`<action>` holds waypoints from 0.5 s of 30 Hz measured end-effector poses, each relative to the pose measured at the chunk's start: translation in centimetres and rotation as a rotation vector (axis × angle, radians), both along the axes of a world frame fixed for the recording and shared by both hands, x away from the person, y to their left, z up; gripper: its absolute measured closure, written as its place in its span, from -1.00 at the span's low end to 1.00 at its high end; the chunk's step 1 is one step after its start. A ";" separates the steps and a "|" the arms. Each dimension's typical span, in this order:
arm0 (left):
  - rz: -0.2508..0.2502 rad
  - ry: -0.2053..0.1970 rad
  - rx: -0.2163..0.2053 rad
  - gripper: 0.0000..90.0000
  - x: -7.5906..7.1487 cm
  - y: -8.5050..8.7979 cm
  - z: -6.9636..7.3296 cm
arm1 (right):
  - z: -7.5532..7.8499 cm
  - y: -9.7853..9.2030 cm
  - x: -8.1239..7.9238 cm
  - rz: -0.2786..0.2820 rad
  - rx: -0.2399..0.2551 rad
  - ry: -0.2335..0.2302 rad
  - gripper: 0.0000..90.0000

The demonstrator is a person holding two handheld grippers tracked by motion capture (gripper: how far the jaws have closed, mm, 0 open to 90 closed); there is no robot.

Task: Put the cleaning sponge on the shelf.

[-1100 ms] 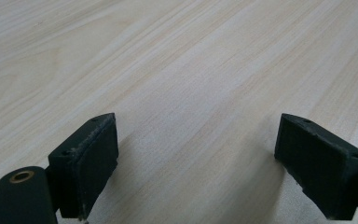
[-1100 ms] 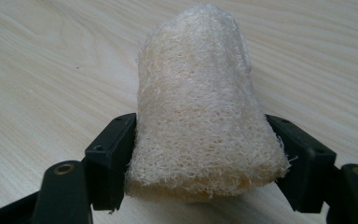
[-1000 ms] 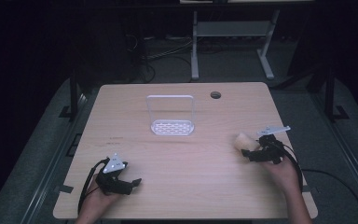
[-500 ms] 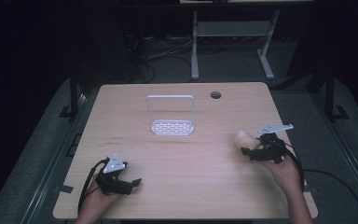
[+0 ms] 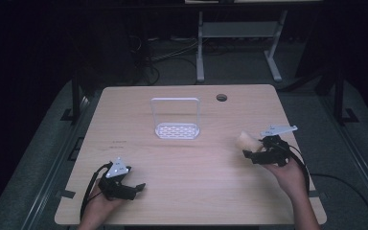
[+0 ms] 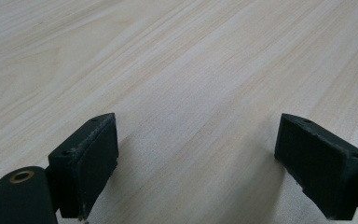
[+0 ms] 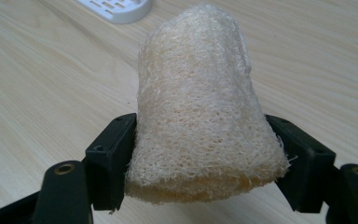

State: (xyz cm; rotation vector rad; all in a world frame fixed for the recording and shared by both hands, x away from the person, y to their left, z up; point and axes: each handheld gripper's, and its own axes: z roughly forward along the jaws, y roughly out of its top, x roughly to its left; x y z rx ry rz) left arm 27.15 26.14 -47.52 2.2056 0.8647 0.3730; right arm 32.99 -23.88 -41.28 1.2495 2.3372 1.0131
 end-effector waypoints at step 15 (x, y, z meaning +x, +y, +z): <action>0.000 0.000 0.000 -0.72 0.0 0.0 0.0 | 1.3 2.5 0.9 0.064 0.000 -0.027 -0.36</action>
